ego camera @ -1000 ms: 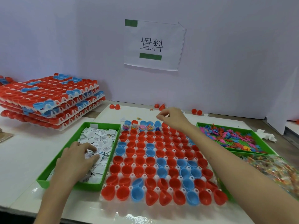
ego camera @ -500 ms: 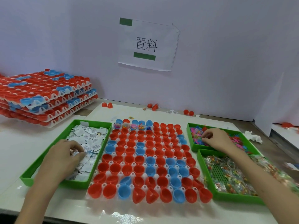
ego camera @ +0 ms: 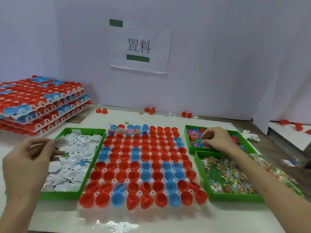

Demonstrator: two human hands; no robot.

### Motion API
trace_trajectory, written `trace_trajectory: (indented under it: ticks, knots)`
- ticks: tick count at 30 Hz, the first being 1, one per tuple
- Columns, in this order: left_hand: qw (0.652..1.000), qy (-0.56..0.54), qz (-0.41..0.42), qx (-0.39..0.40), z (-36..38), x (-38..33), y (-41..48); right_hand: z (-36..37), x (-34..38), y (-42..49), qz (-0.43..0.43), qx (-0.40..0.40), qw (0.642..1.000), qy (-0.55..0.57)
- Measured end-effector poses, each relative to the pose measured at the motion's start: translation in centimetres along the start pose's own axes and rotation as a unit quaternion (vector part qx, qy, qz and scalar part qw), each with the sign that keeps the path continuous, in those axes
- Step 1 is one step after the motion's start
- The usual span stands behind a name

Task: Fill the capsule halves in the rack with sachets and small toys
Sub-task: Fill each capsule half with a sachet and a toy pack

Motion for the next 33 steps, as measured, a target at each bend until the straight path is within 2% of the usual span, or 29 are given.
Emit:
trace_trajectory:
  ticks: [2, 4, 9, 13, 16, 18, 22, 25, 33]
  knots:
    - [0.997, -0.067, 0.035, 0.002, 0.7, -1.7, -1.2, -0.7, 0.1, -0.2, -0.001, -0.044, 0.999, 0.025]
    - [0.991, -0.084, 0.099, 0.0, 1.5, -4.4, -3.2, -1.0, 0.1, -0.4, 0.003, -0.065, 0.997, 0.043]
    - [0.976, -0.163, 0.138, 0.044, 4.4, -9.5, -6.0, -2.2, 0.6, -1.5, 0.002, -0.108, 0.99, 0.09]
    - [0.968, -0.187, 0.138, 0.09, 8.2, -12.7, -8.5, -2.9, 4.2, -3.4, -0.045, -0.112, 0.968, 0.22]
    - [0.963, -0.197, 0.122, 0.14, 11.5, -14.5, -10.3, -2.3, 9.2, -6.8, -0.12, -0.098, 0.926, 0.344]
    - [0.953, -0.21, 0.128, 0.176, 13.3, -15.3, -11.5, -1.5, 12.4, -9.8, -0.173, -0.09, 0.903, 0.383]
    - [0.94, -0.224, 0.137, 0.218, 15.3, -15.8, -13.0, -0.7, 16.1, -14.3, -0.24, -0.11, 0.87, 0.417]
    - [0.94, -0.219, 0.132, 0.226, 15.5, -15.3, -13.7, 0.2, 17.2, -16.0, -0.265, -0.086, 0.856, 0.436]
    - [0.947, -0.16, 0.112, 0.254, 15.7, -13.8, -13.9, 1.6, 17.2, -16.9, -0.255, -0.051, 0.861, 0.438]
Point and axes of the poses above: each hand's wrist, its own y-axis towards the middle knuckle, its own z-axis out of the palm, x = y × z, the point moved 7 cm from there along y, towards the middle knuckle, and after that the axes turned 10 degrees about x, right-handed, at the moved point
